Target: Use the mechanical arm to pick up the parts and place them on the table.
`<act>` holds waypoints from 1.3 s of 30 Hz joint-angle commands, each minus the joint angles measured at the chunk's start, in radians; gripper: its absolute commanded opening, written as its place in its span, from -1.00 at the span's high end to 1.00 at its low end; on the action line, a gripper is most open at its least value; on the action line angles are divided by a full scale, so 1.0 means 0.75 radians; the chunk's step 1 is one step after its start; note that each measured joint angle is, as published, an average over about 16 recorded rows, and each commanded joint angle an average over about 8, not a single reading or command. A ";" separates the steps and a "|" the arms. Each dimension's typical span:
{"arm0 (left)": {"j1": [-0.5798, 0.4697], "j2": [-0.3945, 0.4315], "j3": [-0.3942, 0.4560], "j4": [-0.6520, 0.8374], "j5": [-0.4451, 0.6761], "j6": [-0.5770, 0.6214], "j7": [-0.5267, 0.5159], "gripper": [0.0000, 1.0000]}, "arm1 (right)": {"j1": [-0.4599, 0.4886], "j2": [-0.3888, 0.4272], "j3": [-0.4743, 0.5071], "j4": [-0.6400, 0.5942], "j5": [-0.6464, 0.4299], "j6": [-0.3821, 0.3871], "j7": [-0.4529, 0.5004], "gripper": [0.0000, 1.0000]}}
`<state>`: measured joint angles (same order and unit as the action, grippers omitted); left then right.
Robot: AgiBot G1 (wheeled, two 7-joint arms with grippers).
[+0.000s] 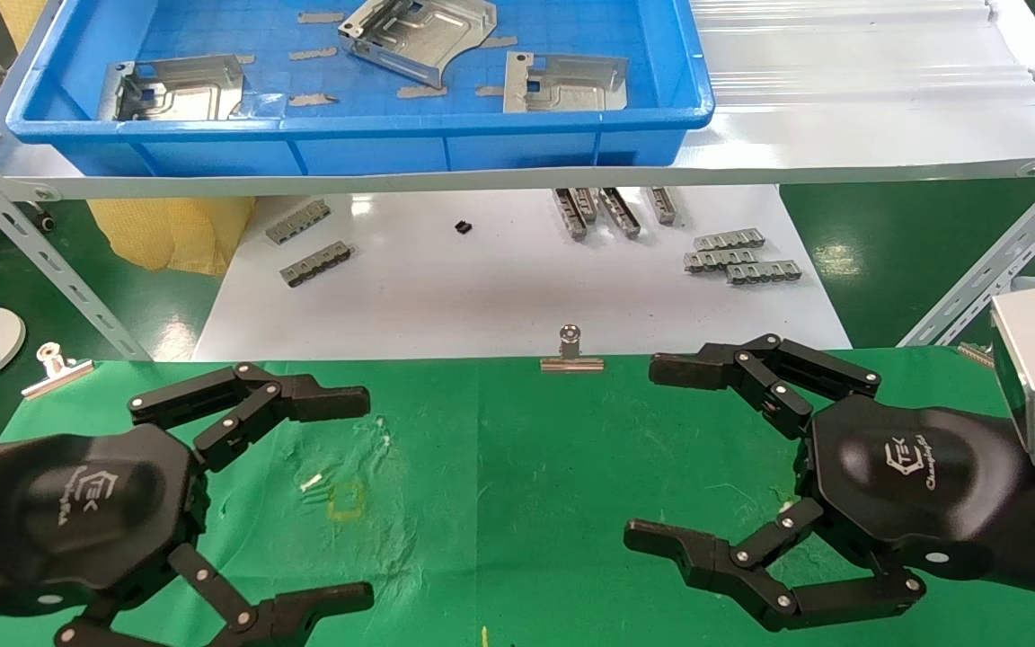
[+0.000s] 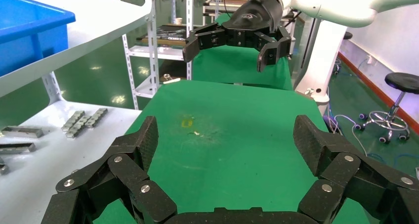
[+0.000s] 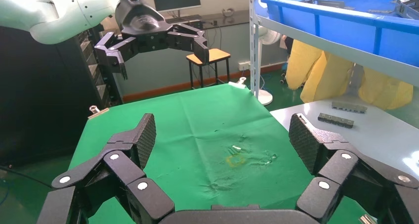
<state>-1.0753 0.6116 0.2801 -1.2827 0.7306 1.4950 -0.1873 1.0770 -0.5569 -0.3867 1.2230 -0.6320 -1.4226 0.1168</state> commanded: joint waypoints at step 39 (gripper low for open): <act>-0.007 -0.001 -0.001 -0.003 0.003 -0.001 -0.001 -1.00 | 0.000 0.000 0.000 0.000 0.000 0.000 0.000 1.00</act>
<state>-1.1110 0.6140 0.2801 -1.2819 0.7408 1.4884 -0.1974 1.0770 -0.5569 -0.3867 1.2230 -0.6320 -1.4226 0.1168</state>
